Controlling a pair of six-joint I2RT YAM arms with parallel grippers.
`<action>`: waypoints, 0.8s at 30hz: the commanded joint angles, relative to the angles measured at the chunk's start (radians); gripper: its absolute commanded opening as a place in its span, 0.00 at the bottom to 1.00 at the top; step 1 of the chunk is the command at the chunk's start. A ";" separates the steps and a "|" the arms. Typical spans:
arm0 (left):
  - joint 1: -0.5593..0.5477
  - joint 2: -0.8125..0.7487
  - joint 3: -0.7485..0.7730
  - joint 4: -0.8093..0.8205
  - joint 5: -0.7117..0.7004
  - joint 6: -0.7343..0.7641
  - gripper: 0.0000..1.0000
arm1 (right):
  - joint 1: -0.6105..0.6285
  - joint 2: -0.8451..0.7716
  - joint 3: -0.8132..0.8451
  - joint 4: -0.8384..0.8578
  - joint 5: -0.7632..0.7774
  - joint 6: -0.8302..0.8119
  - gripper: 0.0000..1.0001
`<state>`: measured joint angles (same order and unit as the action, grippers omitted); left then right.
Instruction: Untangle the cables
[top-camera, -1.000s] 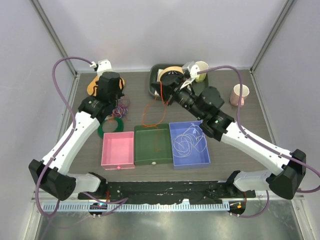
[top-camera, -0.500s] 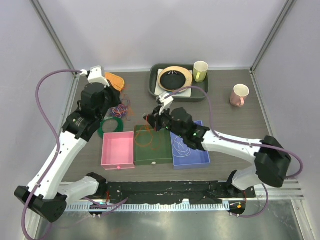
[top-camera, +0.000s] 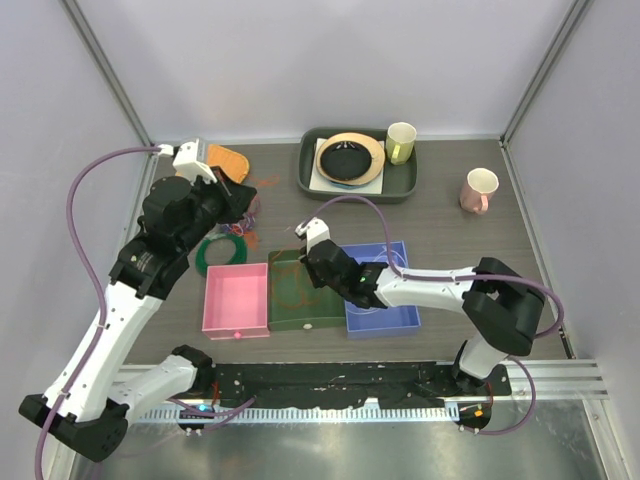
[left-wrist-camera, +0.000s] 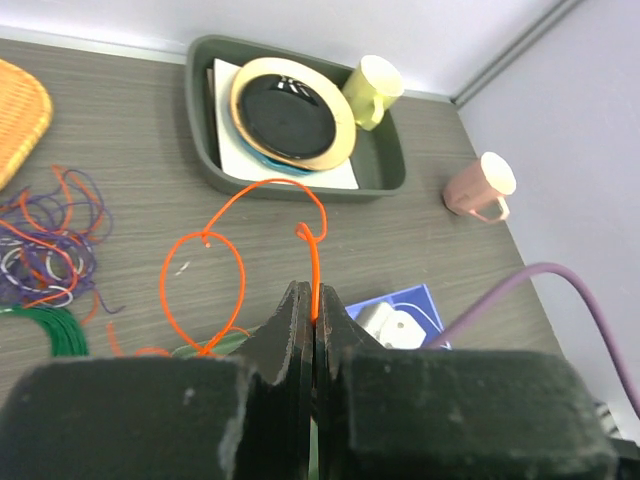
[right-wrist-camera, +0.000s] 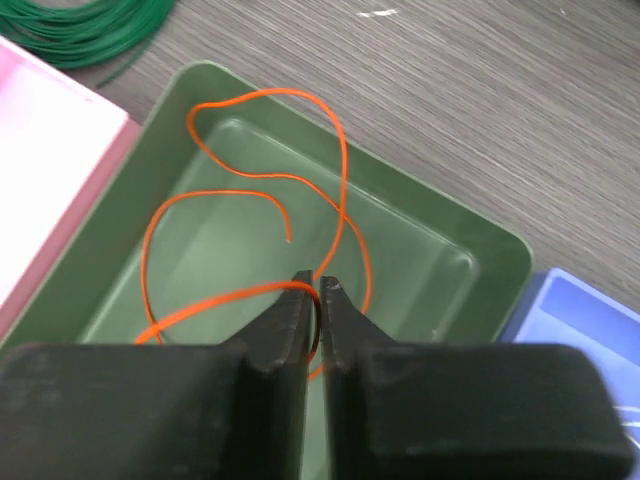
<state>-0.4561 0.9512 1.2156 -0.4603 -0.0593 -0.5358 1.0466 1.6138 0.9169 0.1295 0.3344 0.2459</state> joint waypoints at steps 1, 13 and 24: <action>-0.001 -0.017 0.007 0.058 0.105 -0.021 0.00 | 0.016 -0.012 0.074 -0.099 0.152 0.001 0.22; -0.001 -0.002 -0.004 0.094 0.225 -0.042 0.00 | 0.018 -0.239 0.047 -0.225 0.129 0.026 0.64; -0.042 0.043 -0.053 0.158 0.369 -0.102 0.00 | 0.018 -0.526 -0.099 -0.258 0.389 0.144 0.88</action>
<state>-0.4713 0.9672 1.1931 -0.3744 0.2226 -0.6041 1.0584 1.1782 0.8616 -0.1307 0.5613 0.3141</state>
